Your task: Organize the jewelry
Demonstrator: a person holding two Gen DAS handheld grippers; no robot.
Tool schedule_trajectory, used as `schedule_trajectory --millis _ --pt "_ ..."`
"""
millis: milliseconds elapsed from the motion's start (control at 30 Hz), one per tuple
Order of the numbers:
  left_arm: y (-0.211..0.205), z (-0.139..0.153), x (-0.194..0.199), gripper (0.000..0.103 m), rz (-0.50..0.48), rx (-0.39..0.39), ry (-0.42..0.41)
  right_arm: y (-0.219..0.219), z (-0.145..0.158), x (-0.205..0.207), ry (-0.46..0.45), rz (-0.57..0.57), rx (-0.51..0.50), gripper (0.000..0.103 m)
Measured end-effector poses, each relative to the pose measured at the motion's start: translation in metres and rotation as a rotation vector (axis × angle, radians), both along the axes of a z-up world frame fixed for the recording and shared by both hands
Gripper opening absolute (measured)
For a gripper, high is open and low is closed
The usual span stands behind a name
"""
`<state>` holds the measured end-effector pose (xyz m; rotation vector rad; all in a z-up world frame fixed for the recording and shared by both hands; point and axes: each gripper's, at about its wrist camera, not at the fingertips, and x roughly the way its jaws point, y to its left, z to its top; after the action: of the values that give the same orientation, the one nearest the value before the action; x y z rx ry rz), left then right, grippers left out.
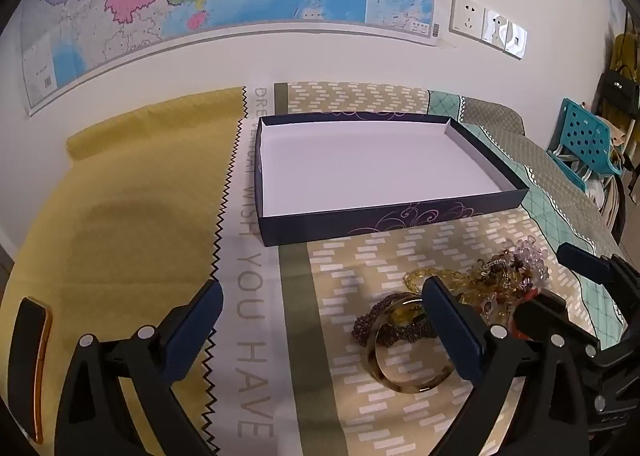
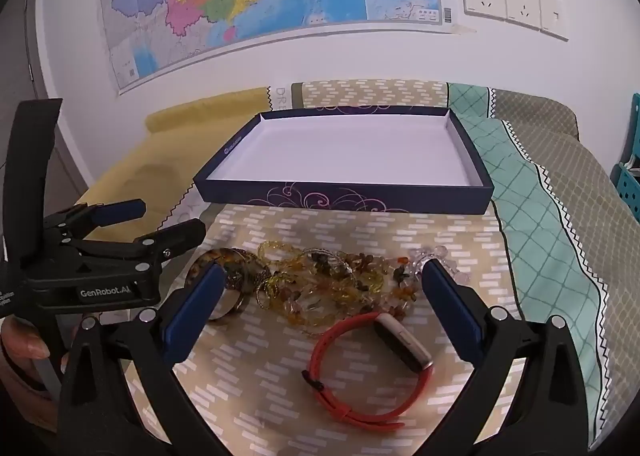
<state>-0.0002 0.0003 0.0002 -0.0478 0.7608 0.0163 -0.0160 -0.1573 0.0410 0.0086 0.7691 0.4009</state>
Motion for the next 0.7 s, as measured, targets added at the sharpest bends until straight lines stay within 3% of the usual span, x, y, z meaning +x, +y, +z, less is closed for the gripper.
schedule_trajectory --millis 700 --pt "0.002 0.009 -0.007 0.096 0.001 0.035 -0.014 0.003 -0.007 -0.004 0.036 -0.005 0.032 0.097"
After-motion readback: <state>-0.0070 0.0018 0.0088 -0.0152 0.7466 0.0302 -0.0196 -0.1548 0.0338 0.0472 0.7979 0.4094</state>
